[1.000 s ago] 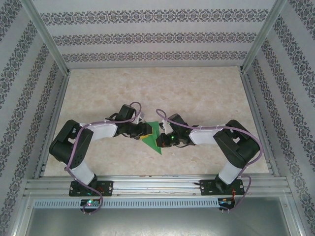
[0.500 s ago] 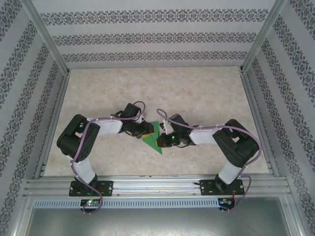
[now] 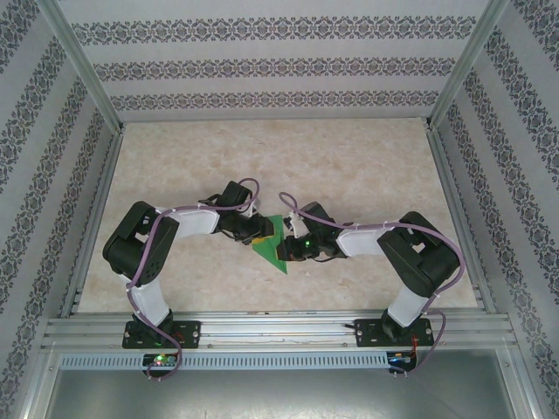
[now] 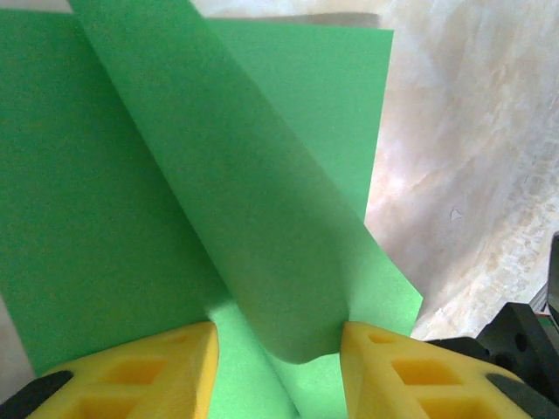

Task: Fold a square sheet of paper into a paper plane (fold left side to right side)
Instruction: Fourth fold the wing at the center of the table.

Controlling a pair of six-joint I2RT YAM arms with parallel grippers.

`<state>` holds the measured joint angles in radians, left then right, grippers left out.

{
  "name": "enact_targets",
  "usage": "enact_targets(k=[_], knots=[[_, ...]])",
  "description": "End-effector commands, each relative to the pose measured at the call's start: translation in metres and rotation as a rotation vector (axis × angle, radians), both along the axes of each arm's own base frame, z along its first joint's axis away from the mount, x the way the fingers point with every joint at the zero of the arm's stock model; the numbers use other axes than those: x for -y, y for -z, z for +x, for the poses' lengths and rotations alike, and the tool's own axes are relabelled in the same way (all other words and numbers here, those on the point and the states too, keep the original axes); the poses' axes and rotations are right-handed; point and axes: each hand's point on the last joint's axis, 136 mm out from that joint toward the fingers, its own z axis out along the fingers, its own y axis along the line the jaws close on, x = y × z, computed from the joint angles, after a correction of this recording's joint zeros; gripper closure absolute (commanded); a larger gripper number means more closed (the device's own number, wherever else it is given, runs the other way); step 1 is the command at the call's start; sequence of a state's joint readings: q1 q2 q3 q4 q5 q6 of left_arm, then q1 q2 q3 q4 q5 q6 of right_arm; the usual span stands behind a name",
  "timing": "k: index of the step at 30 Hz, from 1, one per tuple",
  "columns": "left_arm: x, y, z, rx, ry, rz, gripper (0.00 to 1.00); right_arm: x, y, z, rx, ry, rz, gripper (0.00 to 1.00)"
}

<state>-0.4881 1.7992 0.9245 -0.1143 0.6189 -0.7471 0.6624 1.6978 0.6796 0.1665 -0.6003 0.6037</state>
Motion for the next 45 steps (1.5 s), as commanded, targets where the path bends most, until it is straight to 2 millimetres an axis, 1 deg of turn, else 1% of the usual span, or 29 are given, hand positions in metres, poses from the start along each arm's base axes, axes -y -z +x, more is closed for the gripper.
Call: enact_targets(k=[1,6,8,11,13,20,22,28,35,45], knots=[[-0.014,0.027,-0.013,-0.056,0.003,0.111,0.57,0.0,-0.017,0.003,0.018,0.004,0.049,0.79],[-0.013,0.025,-0.012,-0.052,0.003,0.106,0.57,0.006,-0.032,0.011,0.038,0.026,0.087,0.66],[-0.013,0.025,-0.012,-0.051,0.003,0.105,0.57,0.009,-0.035,0.015,0.042,0.035,0.096,0.63],[-0.012,0.024,-0.012,-0.048,0.002,0.101,0.57,0.013,-0.033,0.023,0.04,0.047,0.102,0.62],[-0.012,0.024,-0.012,-0.048,0.002,0.099,0.57,0.011,-0.033,0.027,0.038,0.047,0.108,0.62],[-0.011,0.022,-0.012,-0.045,0.001,0.097,0.57,0.003,-0.023,0.03,0.022,0.034,0.098,0.64],[-0.012,0.022,-0.011,-0.042,0.0,0.096,0.57,0.001,-0.021,0.029,0.015,0.029,0.1,0.67],[-0.012,0.022,-0.011,-0.043,0.0,0.101,0.57,0.001,-0.017,0.028,0.01,0.031,0.093,0.79],[-0.012,0.023,-0.011,-0.043,0.002,0.101,0.57,0.003,-0.016,0.03,0.012,0.038,0.081,1.0],[-0.012,0.022,-0.011,-0.043,0.004,0.102,0.57,0.011,-0.007,0.035,0.017,0.054,0.017,1.0]])
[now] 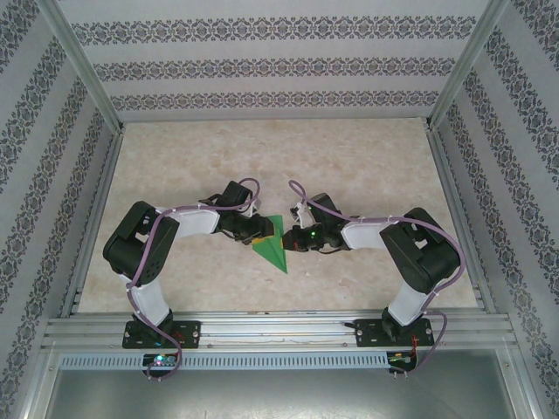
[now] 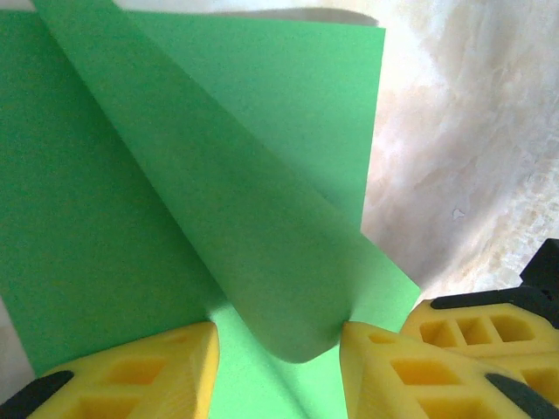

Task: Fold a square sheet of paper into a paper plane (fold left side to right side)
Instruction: Fourth fold the wing at the center of the table.

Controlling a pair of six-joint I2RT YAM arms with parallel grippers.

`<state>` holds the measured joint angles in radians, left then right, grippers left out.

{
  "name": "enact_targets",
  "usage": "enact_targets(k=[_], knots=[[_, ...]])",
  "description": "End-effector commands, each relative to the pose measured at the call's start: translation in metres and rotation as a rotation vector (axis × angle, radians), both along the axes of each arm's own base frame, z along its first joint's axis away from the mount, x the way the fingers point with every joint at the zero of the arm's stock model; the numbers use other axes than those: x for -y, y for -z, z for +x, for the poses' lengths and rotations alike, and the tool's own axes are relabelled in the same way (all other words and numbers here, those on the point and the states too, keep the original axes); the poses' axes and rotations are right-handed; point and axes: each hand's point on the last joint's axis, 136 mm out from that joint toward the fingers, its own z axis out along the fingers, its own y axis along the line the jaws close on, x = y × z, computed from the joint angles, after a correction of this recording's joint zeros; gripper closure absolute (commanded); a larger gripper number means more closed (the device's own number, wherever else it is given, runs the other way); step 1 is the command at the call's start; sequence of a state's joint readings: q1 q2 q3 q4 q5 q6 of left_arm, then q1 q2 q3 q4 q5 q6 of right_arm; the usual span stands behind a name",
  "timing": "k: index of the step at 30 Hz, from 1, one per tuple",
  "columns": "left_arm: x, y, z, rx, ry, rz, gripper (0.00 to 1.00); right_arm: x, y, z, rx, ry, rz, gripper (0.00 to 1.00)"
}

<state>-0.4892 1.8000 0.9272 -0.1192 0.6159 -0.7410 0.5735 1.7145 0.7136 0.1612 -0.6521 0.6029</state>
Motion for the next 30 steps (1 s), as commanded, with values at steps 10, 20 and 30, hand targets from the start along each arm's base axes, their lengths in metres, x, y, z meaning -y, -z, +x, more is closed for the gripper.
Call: enact_targets(k=[10,20,30], knots=[[-0.012,0.02,-0.011,-0.045,0.003,0.099,0.57,0.001,0.007,0.008,0.02,-0.005,-0.052,1.0],[-0.012,0.02,-0.011,-0.045,0.006,0.102,0.57,0.003,0.012,0.003,-0.003,-0.014,-0.061,1.0],[-0.013,0.021,-0.011,-0.047,0.004,0.105,0.57,0.004,0.016,-0.002,-0.014,-0.014,-0.069,1.0]])
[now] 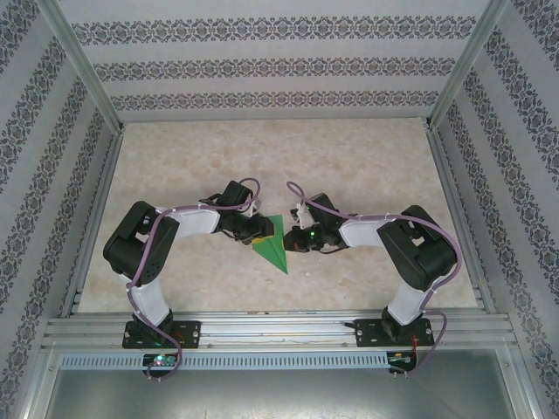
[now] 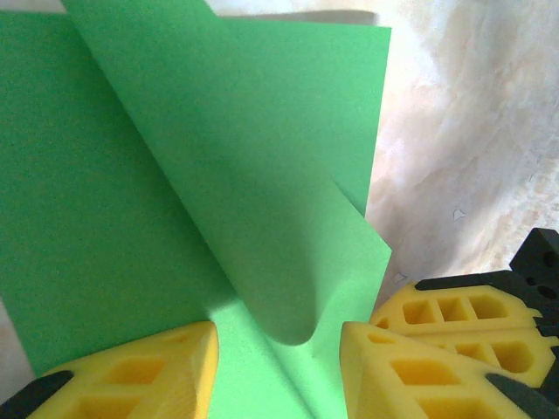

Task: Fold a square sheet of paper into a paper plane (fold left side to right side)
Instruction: Fourth fold the wing at the center of the table.

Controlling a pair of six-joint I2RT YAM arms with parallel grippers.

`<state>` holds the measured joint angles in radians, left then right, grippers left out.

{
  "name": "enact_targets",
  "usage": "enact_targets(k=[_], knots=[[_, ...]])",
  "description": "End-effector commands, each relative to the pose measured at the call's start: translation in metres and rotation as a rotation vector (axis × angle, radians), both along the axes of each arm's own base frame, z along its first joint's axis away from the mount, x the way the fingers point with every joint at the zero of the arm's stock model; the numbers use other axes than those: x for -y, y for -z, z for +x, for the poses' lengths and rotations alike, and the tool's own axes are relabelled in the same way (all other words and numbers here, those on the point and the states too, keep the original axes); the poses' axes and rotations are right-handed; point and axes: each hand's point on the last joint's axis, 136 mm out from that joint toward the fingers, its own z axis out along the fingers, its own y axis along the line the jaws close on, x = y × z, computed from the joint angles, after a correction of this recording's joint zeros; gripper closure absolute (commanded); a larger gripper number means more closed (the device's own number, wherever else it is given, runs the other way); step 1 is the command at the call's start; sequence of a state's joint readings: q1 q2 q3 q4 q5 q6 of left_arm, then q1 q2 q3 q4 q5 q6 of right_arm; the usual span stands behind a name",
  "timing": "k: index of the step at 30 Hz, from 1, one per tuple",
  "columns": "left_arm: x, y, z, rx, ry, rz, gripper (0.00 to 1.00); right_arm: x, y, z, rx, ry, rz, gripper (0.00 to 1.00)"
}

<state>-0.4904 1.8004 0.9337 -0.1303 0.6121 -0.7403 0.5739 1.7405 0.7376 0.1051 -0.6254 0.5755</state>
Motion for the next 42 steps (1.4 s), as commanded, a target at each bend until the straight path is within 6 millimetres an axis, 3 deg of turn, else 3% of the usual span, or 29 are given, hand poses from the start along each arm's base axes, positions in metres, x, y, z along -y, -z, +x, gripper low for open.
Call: enact_targets(k=[1,18,42], knots=[[-0.012,0.021,-0.011,-0.045,0.006,0.098,0.57,0.0,0.005,-0.003,0.002,-0.013,-0.019,1.0],[-0.013,0.023,-0.012,-0.048,0.003,0.103,0.57,-0.001,0.006,-0.008,-0.009,-0.018,-0.021,1.0],[-0.011,0.014,-0.009,-0.029,0.007,0.09,0.56,0.014,0.035,-0.007,-0.058,0.017,-0.149,1.0]])
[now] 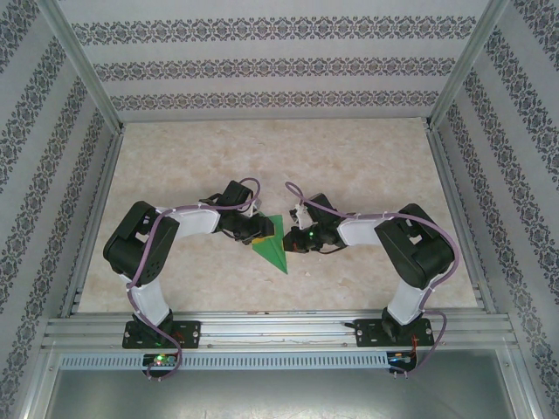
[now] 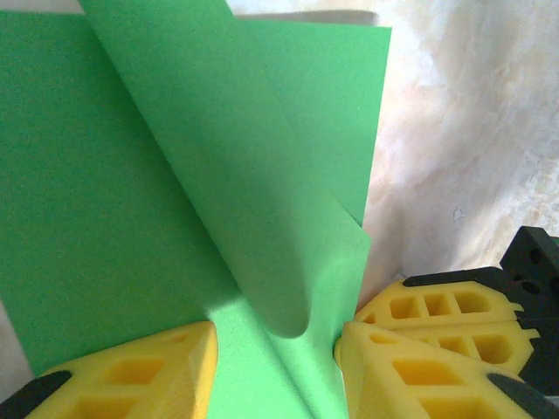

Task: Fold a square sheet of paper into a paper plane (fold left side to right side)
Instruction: Fourth fold the wing at the center of the table.

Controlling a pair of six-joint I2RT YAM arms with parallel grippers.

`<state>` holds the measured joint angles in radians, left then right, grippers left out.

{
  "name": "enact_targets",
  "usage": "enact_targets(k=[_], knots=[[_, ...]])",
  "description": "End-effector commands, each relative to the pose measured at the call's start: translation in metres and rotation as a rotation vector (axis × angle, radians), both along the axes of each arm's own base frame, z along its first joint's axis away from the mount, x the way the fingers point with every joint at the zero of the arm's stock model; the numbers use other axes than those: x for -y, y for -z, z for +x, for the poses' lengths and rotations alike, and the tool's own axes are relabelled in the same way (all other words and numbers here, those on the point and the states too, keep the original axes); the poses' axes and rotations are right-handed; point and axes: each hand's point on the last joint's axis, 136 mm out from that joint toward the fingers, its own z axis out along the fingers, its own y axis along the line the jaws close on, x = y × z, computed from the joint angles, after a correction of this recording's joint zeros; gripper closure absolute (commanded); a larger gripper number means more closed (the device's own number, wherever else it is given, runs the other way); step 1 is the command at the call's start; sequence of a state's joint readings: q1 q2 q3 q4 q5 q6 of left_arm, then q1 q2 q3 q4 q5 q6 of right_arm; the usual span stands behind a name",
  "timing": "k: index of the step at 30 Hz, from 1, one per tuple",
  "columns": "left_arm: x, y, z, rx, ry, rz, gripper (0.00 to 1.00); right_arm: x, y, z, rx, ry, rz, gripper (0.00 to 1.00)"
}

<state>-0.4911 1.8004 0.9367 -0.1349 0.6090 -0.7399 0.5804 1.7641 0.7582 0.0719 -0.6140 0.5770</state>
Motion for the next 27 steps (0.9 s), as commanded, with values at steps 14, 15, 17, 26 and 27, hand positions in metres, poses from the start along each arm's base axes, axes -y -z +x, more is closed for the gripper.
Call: enact_targets(k=[14,15,17,26,27], knots=[[-0.005,0.0,-0.004,-0.005,0.015,0.055,0.56,0.024,0.039,-0.01,-0.053,0.013,-0.186,1.0],[-0.003,-0.002,-0.004,-0.002,0.018,0.048,0.55,0.024,0.041,-0.01,-0.055,0.012,-0.189,1.0],[-0.001,-0.008,-0.002,0.01,0.02,0.034,0.54,0.025,0.043,-0.011,-0.063,0.016,-0.197,1.0],[-0.008,-0.036,0.005,0.076,0.012,0.04,0.52,0.029,0.052,-0.014,-0.089,0.021,-0.223,1.0],[-0.008,-0.038,0.005,0.083,0.013,0.037,0.53,0.029,0.052,-0.014,-0.089,0.021,-0.224,1.0]])
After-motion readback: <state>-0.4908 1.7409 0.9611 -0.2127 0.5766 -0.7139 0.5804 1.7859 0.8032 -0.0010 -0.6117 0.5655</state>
